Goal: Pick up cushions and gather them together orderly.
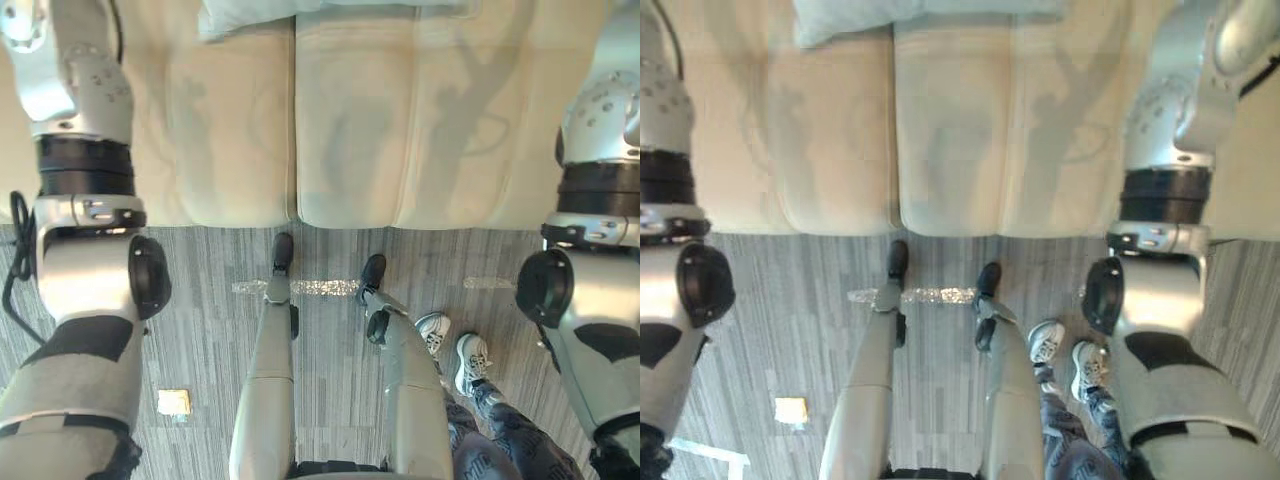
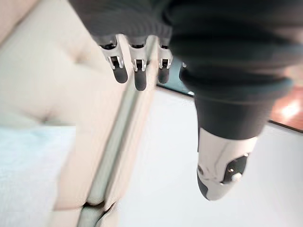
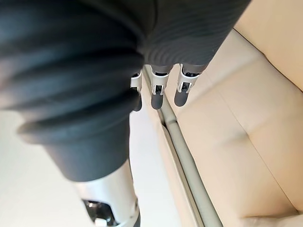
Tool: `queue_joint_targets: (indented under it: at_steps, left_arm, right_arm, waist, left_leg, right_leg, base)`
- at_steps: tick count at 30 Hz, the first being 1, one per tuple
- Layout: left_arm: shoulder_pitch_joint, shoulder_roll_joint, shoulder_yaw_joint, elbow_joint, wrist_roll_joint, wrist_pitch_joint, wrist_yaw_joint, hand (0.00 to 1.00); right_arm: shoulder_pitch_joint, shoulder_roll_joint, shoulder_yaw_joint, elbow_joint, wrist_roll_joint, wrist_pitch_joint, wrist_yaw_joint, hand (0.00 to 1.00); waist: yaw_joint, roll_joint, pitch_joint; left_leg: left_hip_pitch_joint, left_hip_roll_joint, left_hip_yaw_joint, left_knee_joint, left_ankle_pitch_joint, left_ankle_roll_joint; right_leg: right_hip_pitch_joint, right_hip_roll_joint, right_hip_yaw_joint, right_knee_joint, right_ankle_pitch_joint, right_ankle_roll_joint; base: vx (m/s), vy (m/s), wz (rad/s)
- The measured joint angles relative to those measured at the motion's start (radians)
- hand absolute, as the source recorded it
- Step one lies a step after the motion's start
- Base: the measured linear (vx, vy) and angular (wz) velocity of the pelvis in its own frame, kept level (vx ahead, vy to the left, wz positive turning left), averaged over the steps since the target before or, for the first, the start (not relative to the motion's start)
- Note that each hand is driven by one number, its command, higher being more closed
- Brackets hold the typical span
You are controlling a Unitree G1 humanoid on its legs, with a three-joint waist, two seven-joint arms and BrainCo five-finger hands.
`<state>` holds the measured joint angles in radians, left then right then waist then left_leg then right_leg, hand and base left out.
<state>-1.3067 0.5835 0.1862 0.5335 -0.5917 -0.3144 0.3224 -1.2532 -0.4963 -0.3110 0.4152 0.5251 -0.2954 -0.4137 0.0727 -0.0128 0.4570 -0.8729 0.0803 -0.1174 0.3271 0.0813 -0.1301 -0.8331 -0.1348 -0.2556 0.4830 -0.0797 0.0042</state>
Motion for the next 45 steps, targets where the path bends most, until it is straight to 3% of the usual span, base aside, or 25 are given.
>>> queue_joint_targets:
  at_steps: [3, 10, 12, 18, 24, 29, 32, 37, 42, 45]
  left_arm:
    - [0.135, 0.002, 0.023, -0.076, 0.0, 0.006, -0.005, 0.0]
    - [0.575, -0.021, 0.09, -0.477, 0.017, -0.003, -0.048, 0.0]
    - [0.747, -0.065, 0.129, -0.535, 0.033, -0.002, -0.066, 0.0]
    - [1.251, -0.297, 0.148, -0.697, 0.075, 0.025, -0.158, 0.0]
    - [1.592, -0.463, 0.047, -0.765, 0.132, 0.056, -0.306, 0.0]
    - [1.765, -0.532, -0.084, -0.588, 0.186, 0.096, -0.425, 0.0]
    - [1.786, -0.548, -0.129, -0.36, 0.273, 0.123, -0.465, 0.0]
    - [1.691, -0.557, -0.133, 0.053, 0.478, 0.15, -0.435, 0.0]
    - [1.564, -0.531, -0.08, 0.293, 0.549, 0.135, -0.364, 0.0]
    - [1.532, -0.513, -0.052, 0.35, 0.586, 0.136, -0.343, 0.0]
  right_arm:
    - [0.132, -0.004, 0.002, -0.091, 0.005, 0.006, 0.028, 0.0]
    - [0.563, -0.006, -0.003, -0.364, -0.03, 0.021, 0.111, 0.0]
    - [0.7, 0.021, -0.007, -0.406, -0.057, 0.023, 0.139, 0.0]
    - [1.106, 0.206, -0.05, -0.443, -0.168, 0.047, 0.254, 0.0]
    - [1.426, 0.358, -0.067, -0.451, -0.214, 0.065, 0.377, 0.0]
    - [1.591, 0.415, 0.037, -0.448, -0.271, 0.073, 0.46, 0.0]
    - [1.609, 0.417, 0.112, -0.273, -0.326, 0.074, 0.487, 0.0]
    - [1.574, 0.422, 0.164, 0.096, -0.445, 0.101, 0.487, 0.0]
    - [1.54, 0.421, 0.122, 0.396, -0.498, 0.126, 0.449, 0.0]
    - [1.526, 0.417, 0.118, 0.45, -0.527, 0.13, 0.43, 0.0]
  waist:
    - [0.006, 0.0, 0.0]
    - [0.008, 0.005, -0.017]
    - [0.009, 0.007, -0.073]
    - [0.01, 0.009, -0.222]
    - [-0.002, 0.01, -0.325]
    - [-0.016, 0.004, -0.372]
    - [-0.019, -0.002, -0.406]
    - [-0.021, 0.001, -0.428]
    - [-0.031, 0.016, -0.433]
    - [-0.043, 0.005, -0.427]
  left_leg:
    - [0.084, -0.003, 0.005, -0.04, 0.006, 0.0]
    - [0.339, -0.023, -0.007, -0.128, 0.007, 0.0]
    - [0.379, -0.025, -0.01, -0.163, 0.007, 0.0]
    - [0.558, -0.024, -0.028, -0.267, -0.001, 0.001]
    - [0.681, -0.015, -0.027, -0.275, -0.048, 0.007]
    - [0.741, 0.002, -0.007, -0.231, -0.104, 0.005]
    - [0.766, 0.009, 0.012, -0.203, -0.133, 0.005]
    - [0.807, 0.012, 0.029, -0.225, -0.133, 0.001]
    - [0.876, 0.012, 0.026, -0.306, -0.104, 0.002]
    - [0.898, 0.009, 0.028, -0.323, -0.097, 0.001]
  right_leg:
    - [0.069, -0.007, -0.005, 0.0, -0.013, -0.002]
    - [0.321, -0.036, -0.065, -0.013, -0.081, 0.0]
    - [0.355, -0.037, -0.074, -0.028, -0.093, 0.004]
    - [0.534, -0.025, -0.104, -0.111, -0.121, 0.015]
    - [0.7, 0.001, -0.116, -0.207, -0.118, 0.023]
    - [0.793, 0.02, -0.107, -0.256, -0.116, 0.028]
    - [0.827, 0.028, -0.088, -0.27, -0.117, 0.029]
    - [0.856, 0.031, -0.067, -0.286, -0.114, 0.033]
    - [0.909, 0.045, -0.052, -0.356, -0.082, 0.039]
    - [0.926, 0.05, -0.046, -0.372, -0.073, 0.039]
  base:
    - [0.07, -0.046, 0.13]
    - [0.12, -0.05, 0.26]
    - [0.12, -0.022, 0.16]
    - [0.15, -0.017, 0.12]
    - [0.12, -0.021, 0.0]
    - [0.05, -0.03, -0.1]
    - [0.03, -0.007, -0.17]
    - [0.0, 0.002, -0.09]
    - [0.01, 0.003, -0.05]
    - [0.02, 0.015, -0.08]
